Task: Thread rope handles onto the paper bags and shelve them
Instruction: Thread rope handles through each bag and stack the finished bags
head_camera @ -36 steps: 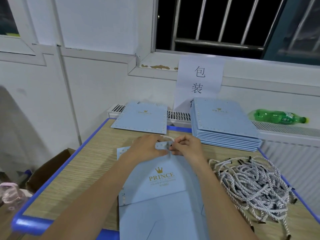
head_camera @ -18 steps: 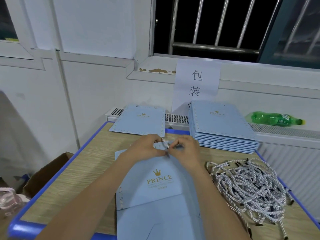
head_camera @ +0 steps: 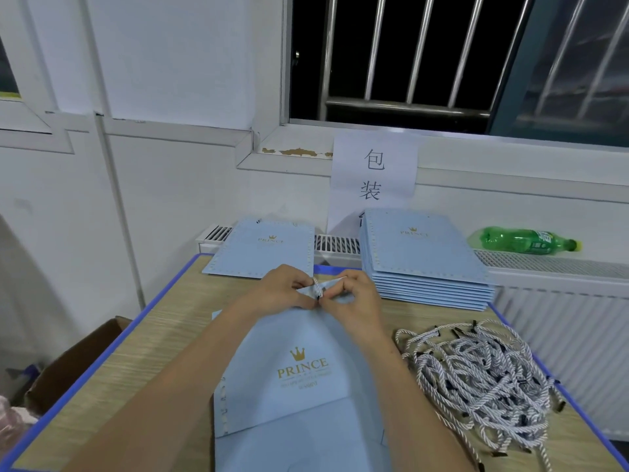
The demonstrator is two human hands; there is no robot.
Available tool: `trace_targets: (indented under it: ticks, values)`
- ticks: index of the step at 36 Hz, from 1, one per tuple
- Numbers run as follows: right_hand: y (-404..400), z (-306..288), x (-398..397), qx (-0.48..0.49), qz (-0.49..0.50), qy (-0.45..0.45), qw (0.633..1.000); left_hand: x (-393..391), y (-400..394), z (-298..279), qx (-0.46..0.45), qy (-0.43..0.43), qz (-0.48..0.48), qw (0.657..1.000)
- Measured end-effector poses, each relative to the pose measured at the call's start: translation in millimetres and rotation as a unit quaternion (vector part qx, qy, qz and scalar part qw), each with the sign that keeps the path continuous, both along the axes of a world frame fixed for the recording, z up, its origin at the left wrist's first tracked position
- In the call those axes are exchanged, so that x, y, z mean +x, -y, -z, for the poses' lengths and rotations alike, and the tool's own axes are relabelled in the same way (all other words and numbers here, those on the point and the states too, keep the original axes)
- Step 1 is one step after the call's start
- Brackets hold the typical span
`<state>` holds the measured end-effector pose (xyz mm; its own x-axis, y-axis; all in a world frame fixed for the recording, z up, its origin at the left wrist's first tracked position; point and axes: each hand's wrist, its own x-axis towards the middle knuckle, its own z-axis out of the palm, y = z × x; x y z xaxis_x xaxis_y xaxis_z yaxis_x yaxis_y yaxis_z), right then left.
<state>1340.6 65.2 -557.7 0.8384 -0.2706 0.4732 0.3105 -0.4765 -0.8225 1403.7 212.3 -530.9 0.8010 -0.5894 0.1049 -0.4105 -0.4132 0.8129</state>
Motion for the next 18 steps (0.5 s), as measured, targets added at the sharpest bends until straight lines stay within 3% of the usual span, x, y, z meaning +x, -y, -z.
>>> trace_targets:
  ticks: [6,11,18]
  values:
    - [-2,3,1,-0.004,0.006,0.04,0.999,7,0,-15,0.061,-0.077,-0.01,0.995]
    - [-2,2,-2,0.0,-0.004,0.04,0.999,16,-5,-18,0.021,-0.163,0.003,0.986]
    - [1,2,-2,0.021,-0.033,0.031,0.999,19,-9,-24,0.034,-0.224,0.034,0.974]
